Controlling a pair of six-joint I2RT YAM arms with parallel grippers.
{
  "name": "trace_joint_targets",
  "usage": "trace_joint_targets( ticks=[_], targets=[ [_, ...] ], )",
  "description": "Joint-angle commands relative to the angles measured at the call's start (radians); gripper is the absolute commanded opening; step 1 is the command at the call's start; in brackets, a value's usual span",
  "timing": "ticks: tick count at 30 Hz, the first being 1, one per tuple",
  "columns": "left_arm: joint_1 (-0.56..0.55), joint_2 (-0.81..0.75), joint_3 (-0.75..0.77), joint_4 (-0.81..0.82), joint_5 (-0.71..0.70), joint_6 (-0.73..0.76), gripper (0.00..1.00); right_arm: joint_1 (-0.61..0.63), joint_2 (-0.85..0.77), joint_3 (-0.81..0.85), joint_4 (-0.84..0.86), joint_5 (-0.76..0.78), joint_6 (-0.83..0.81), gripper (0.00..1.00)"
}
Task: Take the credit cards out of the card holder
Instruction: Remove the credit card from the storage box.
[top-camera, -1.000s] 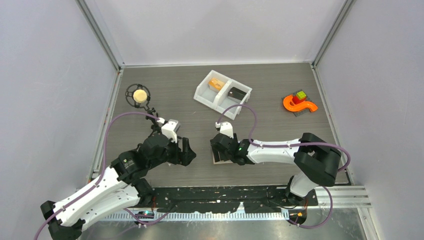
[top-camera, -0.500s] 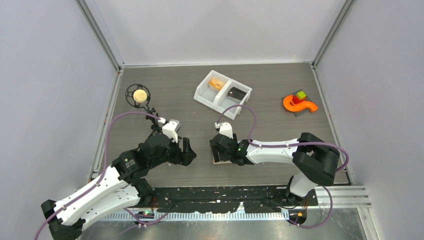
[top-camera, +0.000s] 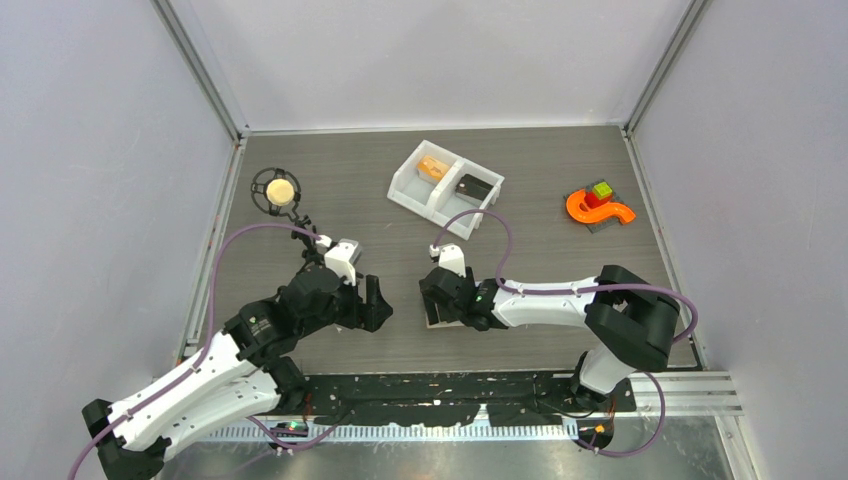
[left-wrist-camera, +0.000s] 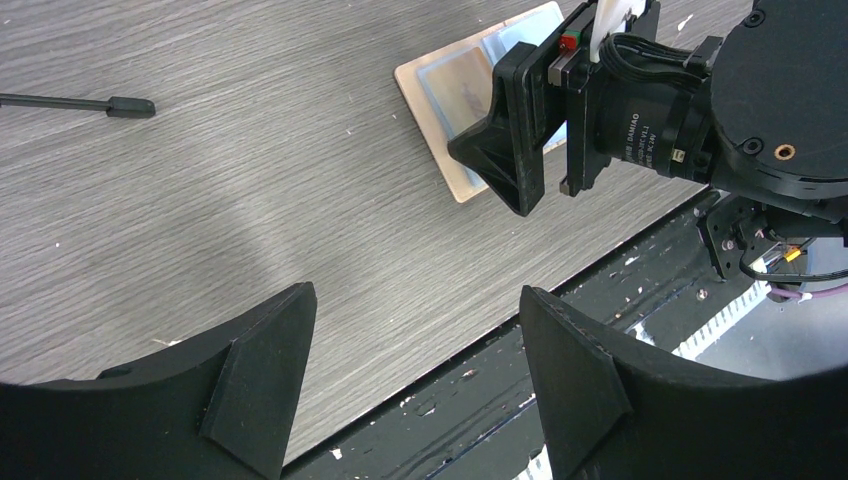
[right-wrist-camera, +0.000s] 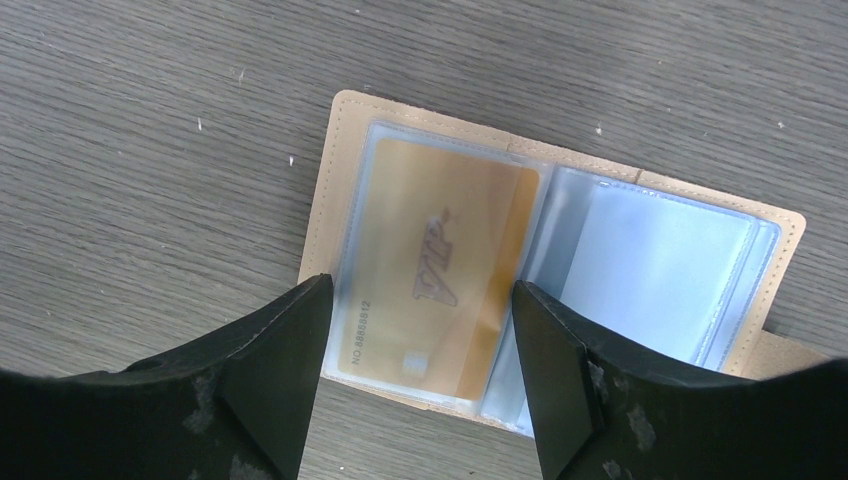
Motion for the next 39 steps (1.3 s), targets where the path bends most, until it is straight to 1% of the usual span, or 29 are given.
trace_joint_targets(
  ticks=[1, 8, 14, 16, 20, 23, 28, 33, 39],
  targets=[
    [-0.003, 0.004, 0.004, 0.023, 0.010, -0.011, 0.77, 0.003, 0.034, 0.011, 0.018, -0.030, -0.001, 0.72],
    [-0.005, 0.012, 0.009, 0.024, 0.018, -0.013, 0.77, 0.002, 0.027, 0.007, 0.024, -0.029, -0.005, 0.63],
    [-0.006, 0.016, 0.009, 0.025, 0.018, -0.016, 0.77, 0.001, -0.013, -0.019, 0.072, -0.049, -0.002, 0.61],
    [-0.007, 0.020, 0.003, 0.030, 0.018, -0.018, 0.77, 0.000, -0.049, -0.047, 0.110, -0.056, 0.000, 0.61],
    [-0.016, 0.057, -0.005, 0.042, 0.023, -0.037, 0.75, -0.030, -0.116, -0.139, 0.284, -0.130, 0.012, 0.57],
    [-0.026, 0.103, 0.004, 0.041, 0.023, -0.042, 0.74, -0.059, -0.140, -0.195, 0.346, -0.163, 0.023, 0.55],
    [-0.049, 0.199, 0.050, 0.014, -0.020, -0.042, 0.68, -0.092, -0.179, -0.263, 0.454, -0.232, 0.034, 0.54],
    [-0.052, 0.289, 0.070, 0.081, 0.009, -0.056, 0.63, -0.143, -0.215, -0.333, 0.555, -0.314, 0.052, 0.54],
    [-0.052, 0.376, 0.105, 0.157, 0.007, -0.060, 0.56, -0.209, -0.242, -0.417, 0.676, -0.432, 0.083, 0.54]
  ],
)
